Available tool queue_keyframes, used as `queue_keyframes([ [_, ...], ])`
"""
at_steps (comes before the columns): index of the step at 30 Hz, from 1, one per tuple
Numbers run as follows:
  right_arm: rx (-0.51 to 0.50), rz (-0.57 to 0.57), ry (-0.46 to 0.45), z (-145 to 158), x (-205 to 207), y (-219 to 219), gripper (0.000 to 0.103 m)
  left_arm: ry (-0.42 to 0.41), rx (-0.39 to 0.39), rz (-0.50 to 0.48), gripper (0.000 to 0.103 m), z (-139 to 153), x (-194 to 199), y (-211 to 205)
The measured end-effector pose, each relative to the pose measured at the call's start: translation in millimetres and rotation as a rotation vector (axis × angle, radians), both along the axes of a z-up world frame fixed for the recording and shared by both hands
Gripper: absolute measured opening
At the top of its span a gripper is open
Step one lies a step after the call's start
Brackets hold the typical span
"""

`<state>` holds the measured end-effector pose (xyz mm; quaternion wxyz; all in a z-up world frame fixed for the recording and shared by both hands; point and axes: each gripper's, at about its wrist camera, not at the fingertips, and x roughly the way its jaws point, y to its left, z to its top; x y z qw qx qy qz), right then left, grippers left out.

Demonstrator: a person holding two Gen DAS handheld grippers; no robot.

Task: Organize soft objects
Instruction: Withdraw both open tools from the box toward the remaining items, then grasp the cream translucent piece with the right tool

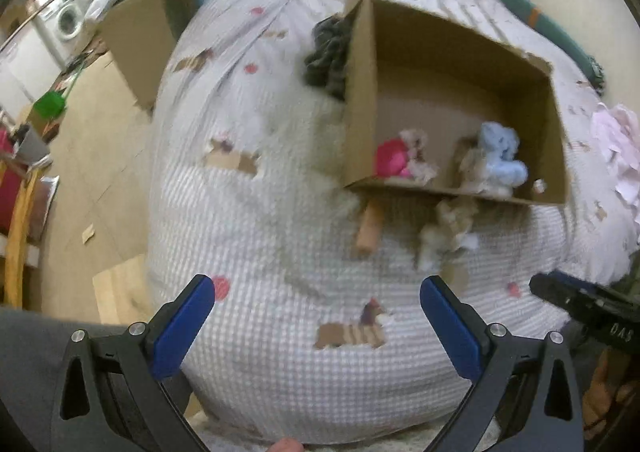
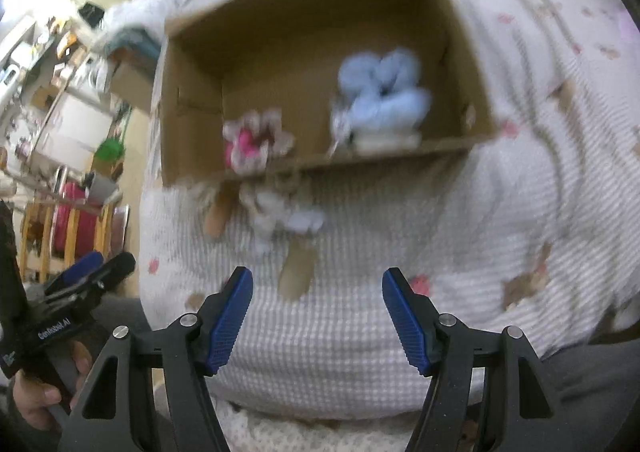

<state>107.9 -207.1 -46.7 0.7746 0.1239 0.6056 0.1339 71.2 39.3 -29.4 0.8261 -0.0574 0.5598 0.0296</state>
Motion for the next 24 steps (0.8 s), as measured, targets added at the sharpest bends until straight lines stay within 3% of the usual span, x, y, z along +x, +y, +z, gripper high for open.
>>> queue_keyframes([
  [3,0.016,0.049,0.057,-21,-1,19,0.05,0.019,-0.036,0.015,0.102,-6,-2,5],
  [8,0.011,0.073,0.098,-48,9,45,0.047,0.02,-0.033,0.001,0.102,-8,-6,3],
  [11,-0.002,0.071,0.129,-63,16,57,0.037,0.022,-0.02,-0.026,0.102,-10,-9,-2],
  [13,-0.026,0.068,0.143,-71,20,62,0.036,0.027,-0.016,-0.04,0.102,-12,-9,-5],
  [16,-0.06,0.052,0.147,-76,23,64,0.036,0.036,-0.019,-0.042,0.102,-14,-9,-4],
  [19,-0.059,0.053,0.141,-77,24,61,0.015,0.047,-0.037,-0.033,0.102,-16,-8,-3],
  [24,-0.011,0.051,0.118,-64,22,49,0.009,0.049,-0.001,-0.027,0.102,-19,-4,-6],
])
